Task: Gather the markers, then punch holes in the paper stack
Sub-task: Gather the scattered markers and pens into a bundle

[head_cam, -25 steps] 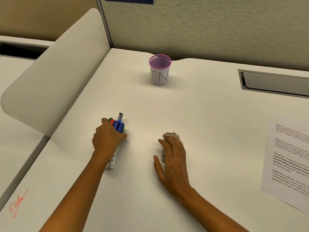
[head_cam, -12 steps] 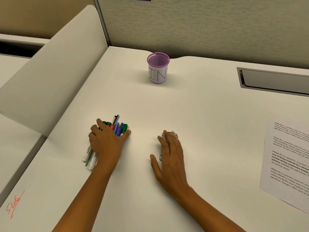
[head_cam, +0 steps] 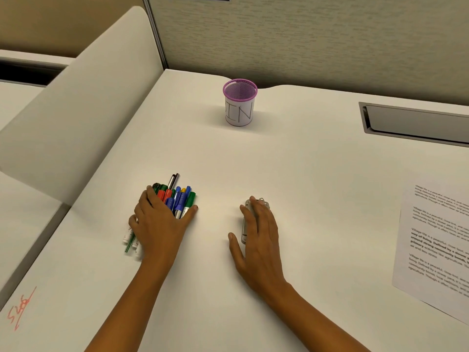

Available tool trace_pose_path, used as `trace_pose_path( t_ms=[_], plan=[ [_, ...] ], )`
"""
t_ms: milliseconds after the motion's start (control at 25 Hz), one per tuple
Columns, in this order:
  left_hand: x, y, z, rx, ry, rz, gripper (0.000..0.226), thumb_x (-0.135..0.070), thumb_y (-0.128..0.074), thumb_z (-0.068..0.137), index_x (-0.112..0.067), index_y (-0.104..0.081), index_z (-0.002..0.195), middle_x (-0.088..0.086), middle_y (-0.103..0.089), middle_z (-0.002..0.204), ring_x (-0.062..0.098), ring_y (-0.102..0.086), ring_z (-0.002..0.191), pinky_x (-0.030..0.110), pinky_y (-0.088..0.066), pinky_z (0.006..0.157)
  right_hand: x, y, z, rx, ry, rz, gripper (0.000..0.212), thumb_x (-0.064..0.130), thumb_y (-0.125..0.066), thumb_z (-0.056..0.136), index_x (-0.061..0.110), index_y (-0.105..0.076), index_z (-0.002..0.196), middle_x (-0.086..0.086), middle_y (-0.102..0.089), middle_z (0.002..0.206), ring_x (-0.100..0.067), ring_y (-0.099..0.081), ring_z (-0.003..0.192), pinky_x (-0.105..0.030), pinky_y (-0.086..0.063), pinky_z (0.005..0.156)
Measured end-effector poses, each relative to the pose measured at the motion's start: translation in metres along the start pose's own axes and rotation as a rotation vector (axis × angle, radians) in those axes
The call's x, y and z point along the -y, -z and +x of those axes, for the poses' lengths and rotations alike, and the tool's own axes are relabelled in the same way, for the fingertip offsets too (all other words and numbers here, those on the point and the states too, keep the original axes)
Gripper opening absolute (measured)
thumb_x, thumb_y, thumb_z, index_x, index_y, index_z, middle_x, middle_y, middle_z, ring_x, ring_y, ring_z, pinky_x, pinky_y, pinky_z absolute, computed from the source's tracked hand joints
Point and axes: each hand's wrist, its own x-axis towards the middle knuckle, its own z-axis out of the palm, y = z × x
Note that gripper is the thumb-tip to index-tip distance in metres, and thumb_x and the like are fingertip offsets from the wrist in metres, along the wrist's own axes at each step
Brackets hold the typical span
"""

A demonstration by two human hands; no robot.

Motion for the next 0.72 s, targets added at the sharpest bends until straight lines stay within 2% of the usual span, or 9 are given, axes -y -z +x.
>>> trace_pose_path(
  t_ms=[320, 520, 720],
  plan=[
    [0.0076, 0.0003, -0.0048, 0.021, -0.051, -0.026, 0.117, -0.073, -0.063, 0.062, -0.001, -0.022, 0.145, 0.021, -0.035, 0.148, 0.036, -0.033, 0.137, 0.054, -0.023, 0.112, 0.0008, 0.0011, -0.0003, -0.003, 0.007, -0.012, 0.056, 0.03, -0.053, 0.089, 0.007, -0.042, 0.139, -0.011, -0.031, 0.152, -0.027, -0.02, 0.145, -0.042, -0.022, 0.116],
    [0.0096, 0.0037, -0.0043, 0.01, -0.041, -0.029, 0.117, -0.078, -0.056, 0.059, -0.004, -0.024, 0.145, 0.02, -0.037, 0.146, 0.037, -0.036, 0.135, 0.055, -0.027, 0.109, 0.0009, 0.0012, -0.0006, -0.016, 0.009, 0.001, 0.055, 0.032, -0.051, 0.09, 0.007, -0.042, 0.139, -0.011, -0.032, 0.152, -0.026, -0.019, 0.145, -0.042, -0.023, 0.116],
    [0.0127, 0.0048, -0.0033, 0.002, -0.037, -0.025, 0.114, -0.073, -0.064, 0.061, -0.005, -0.025, 0.144, 0.019, -0.039, 0.144, 0.037, -0.039, 0.132, 0.056, -0.03, 0.108, 0.0008, 0.0013, -0.0009, -0.033, 0.008, 0.008, 0.055, 0.029, -0.053, 0.089, 0.008, -0.042, 0.138, -0.01, -0.032, 0.151, -0.026, -0.021, 0.144, -0.04, -0.023, 0.116]
  ],
)
